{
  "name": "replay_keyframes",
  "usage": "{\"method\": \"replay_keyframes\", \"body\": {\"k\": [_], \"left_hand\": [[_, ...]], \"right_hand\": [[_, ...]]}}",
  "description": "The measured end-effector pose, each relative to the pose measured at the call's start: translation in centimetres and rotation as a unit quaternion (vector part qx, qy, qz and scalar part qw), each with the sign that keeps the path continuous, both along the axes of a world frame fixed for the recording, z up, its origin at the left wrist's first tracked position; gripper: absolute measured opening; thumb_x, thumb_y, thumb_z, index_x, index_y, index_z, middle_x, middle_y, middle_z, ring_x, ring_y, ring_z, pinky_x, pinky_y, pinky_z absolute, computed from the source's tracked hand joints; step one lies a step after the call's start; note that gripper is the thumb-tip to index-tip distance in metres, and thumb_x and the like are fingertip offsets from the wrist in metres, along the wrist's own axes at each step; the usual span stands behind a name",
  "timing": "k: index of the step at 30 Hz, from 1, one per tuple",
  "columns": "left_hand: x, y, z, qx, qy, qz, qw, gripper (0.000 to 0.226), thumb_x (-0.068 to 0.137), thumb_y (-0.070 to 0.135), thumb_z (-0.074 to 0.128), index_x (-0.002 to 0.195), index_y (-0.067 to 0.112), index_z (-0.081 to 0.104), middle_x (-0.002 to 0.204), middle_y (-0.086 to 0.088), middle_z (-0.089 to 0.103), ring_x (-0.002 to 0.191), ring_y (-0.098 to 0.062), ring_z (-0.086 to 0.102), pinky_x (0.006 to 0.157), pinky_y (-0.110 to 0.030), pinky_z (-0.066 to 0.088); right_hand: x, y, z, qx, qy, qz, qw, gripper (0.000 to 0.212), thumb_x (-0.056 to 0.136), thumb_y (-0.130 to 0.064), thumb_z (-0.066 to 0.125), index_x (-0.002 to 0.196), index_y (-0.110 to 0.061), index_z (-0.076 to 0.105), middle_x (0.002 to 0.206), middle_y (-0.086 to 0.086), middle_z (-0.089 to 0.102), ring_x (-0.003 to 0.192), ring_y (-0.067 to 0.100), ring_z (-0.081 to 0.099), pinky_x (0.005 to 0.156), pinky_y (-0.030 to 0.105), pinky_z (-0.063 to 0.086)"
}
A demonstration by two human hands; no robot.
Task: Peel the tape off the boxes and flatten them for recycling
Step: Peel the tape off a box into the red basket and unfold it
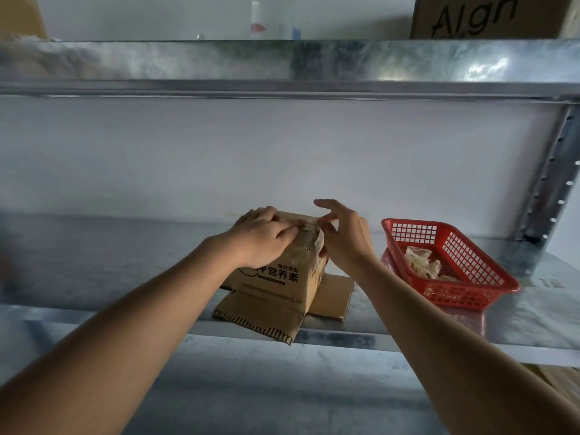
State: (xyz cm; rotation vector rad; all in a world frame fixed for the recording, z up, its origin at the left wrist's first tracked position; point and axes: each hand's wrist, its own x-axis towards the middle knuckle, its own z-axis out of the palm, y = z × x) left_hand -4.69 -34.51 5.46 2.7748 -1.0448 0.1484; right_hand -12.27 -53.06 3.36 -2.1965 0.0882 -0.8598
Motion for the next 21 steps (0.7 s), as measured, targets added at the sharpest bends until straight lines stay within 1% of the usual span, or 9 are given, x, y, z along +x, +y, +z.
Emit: {"method": "replay_keyframes", "body": {"k": [3,6,9,11,13,15,17,18,21], "left_hand": [[0.1,0.2,-0.5,-0.017,0.01,-0.017,1.0,0.051,0.108,0.057,0.011,0.158,0.054,0.023,0.171,0.0,0.018,0.158,-0.018,0.007,0.126,-0.041,-0.001],[0.1,-0.1,-0.6,-0.022,0.008,-0.017,1.0,0.051,0.107,0.058,0.008,0.157,0.056,0.021,0.172,0.0,0.014,0.159,-0.016,0.002,0.124,-0.038,-0.003],[0.2,-0.5,-0.7,-0.015,0.001,-0.007,1.0,0.053,0.107,0.059,0.006,0.158,0.056,0.018,0.172,0.0,0.014,0.159,-0.018,0.004,0.125,-0.04,0.001],[0.3,-0.9,-0.6,-0.008,-0.002,0.001,1.0,0.053,0.106,0.061,0.004,0.158,0.057,0.015,0.172,-0.001,0.014,0.159,-0.02,0.005,0.125,-0.04,0.003],[0.5,-1.2,-0.6,-0.005,0.0,0.005,1.0,0.054,0.104,0.063,0.003,0.157,0.058,0.014,0.172,-0.002,0.013,0.159,-0.021,0.005,0.125,-0.042,0.004],[0.7,-1.5,-0.6,-0.003,0.006,0.008,1.0,0.055,0.103,0.065,0.002,0.157,0.058,0.014,0.173,0.0,0.011,0.159,-0.021,0.004,0.126,-0.044,0.004],[0.8,-1.6,-0.7,-0.001,0.005,0.009,1.0,0.056,0.103,0.065,0.001,0.157,0.058,0.014,0.173,0.002,0.011,0.159,-0.02,0.004,0.125,-0.043,0.005],[0.8,-1.6,-0.8,0.0,0.002,0.009,1.0,0.056,0.103,0.065,0.0,0.157,0.059,0.014,0.173,0.002,0.011,0.159,-0.019,0.004,0.125,-0.044,0.006],[0.9,-1.7,-0.8,0.004,-0.004,0.013,1.0,0.056,0.102,0.067,-0.001,0.155,0.062,0.013,0.173,0.002,0.012,0.159,-0.019,0.005,0.125,-0.045,0.008]], "right_hand": [[-0.4,0.1,-0.2,0.084,-0.067,-0.016,0.994,0.026,0.099,-0.007,0.063,0.11,-0.029,0.074,0.097,-0.011,0.076,0.058,0.01,0.07,0.055,0.023,0.051],[-1.4,0.4,-0.5,0.205,-0.097,0.029,0.974,0.024,0.096,0.0,0.064,0.095,-0.021,0.075,0.087,-0.005,0.078,0.063,0.004,0.065,0.061,0.021,0.051],[-2.4,-0.3,-0.3,0.381,-0.075,0.125,0.913,0.013,0.099,0.0,0.062,0.1,-0.007,0.073,0.078,-0.004,0.073,0.056,0.002,0.057,0.058,0.02,0.046],[-2.9,-0.9,0.0,0.441,-0.041,0.194,0.875,0.013,0.1,0.0,0.06,0.103,-0.005,0.071,0.077,0.001,0.069,0.054,0.009,0.048,0.058,0.025,0.043],[-3.2,-1.5,0.2,0.474,-0.01,0.227,0.851,0.011,0.098,0.0,0.063,0.101,-0.008,0.071,0.081,0.004,0.071,0.054,0.011,0.044,0.06,0.027,0.043],[-3.0,-2.3,0.2,0.488,0.021,0.197,0.85,0.009,0.093,-0.004,0.071,0.099,-0.011,0.071,0.091,0.01,0.075,0.056,0.012,0.047,0.063,0.029,0.046],[-2.7,-2.9,-0.2,0.467,0.054,0.136,0.872,0.01,0.089,-0.007,0.077,0.097,-0.011,0.073,0.101,0.015,0.076,0.059,0.011,0.051,0.067,0.03,0.049],[-2.5,-3.1,-0.5,0.445,0.067,0.11,0.886,0.009,0.088,-0.008,0.078,0.096,-0.009,0.075,0.1,0.014,0.077,0.06,0.012,0.051,0.069,0.032,0.05],[-2.2,-2.9,-1.5,0.377,0.072,0.065,0.921,0.001,0.088,-0.015,0.081,0.089,-0.014,0.08,0.075,-0.002,0.075,0.062,0.015,0.054,0.072,0.035,0.052]]}}
